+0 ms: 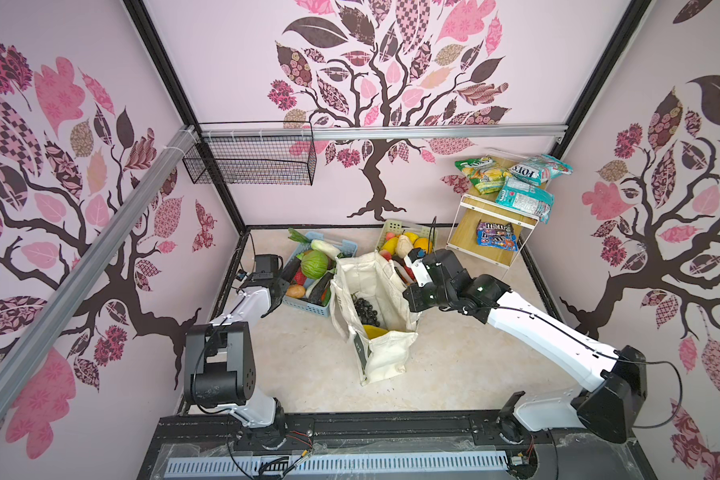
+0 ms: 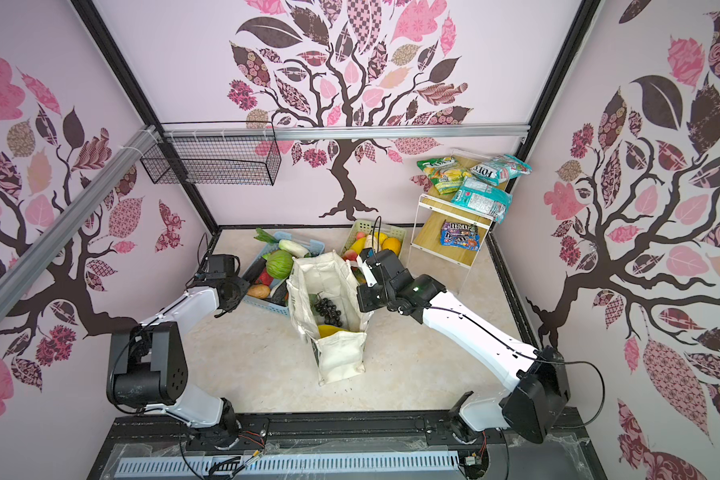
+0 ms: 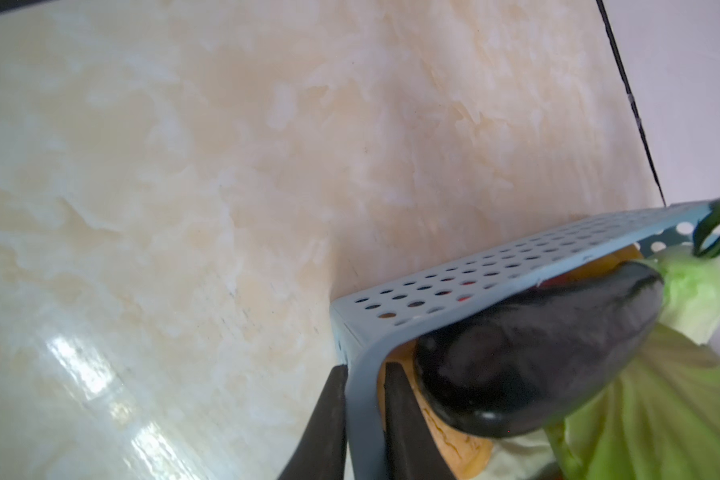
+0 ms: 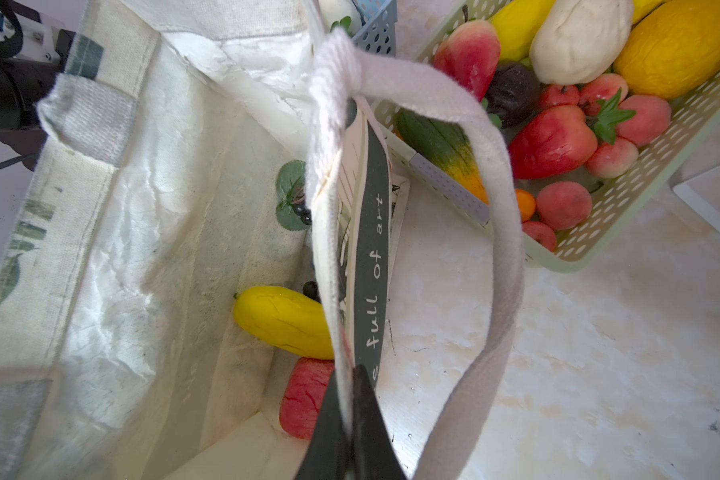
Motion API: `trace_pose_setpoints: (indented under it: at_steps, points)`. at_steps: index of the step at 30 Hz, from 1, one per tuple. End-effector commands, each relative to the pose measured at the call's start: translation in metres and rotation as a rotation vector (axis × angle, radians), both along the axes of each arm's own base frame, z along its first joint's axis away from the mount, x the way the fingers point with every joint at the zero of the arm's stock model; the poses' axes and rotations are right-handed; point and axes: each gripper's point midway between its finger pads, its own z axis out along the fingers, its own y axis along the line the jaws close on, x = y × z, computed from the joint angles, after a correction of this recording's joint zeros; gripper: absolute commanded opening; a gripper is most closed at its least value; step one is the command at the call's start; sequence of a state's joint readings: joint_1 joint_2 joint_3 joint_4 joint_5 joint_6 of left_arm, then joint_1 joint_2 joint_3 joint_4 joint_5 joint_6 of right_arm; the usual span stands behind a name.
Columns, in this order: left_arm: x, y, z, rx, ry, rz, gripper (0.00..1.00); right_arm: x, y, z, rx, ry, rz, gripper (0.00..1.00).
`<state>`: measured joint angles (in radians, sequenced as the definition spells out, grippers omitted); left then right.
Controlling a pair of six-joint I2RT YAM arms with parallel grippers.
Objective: Place the food into the grocery bag and tie it
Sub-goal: 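Lower the left gripper into the blue basket over the purple eggplant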
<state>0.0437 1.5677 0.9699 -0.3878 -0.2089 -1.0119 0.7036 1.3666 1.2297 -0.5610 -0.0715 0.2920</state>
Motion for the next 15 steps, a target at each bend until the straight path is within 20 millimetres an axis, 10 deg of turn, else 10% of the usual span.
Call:
trace_pose_setpoints:
  at_steps: [1,15]
  points:
    - [-0.015,0.003,-0.007,-0.016,0.005,0.156,0.18,-0.003,-0.001,0.014,0.041,-0.028,0.001,0.0]
    - [0.006,0.022,-0.004,0.017,-0.033,0.398,0.14,-0.004,-0.006,0.018,0.011,-0.038,0.002,0.0]
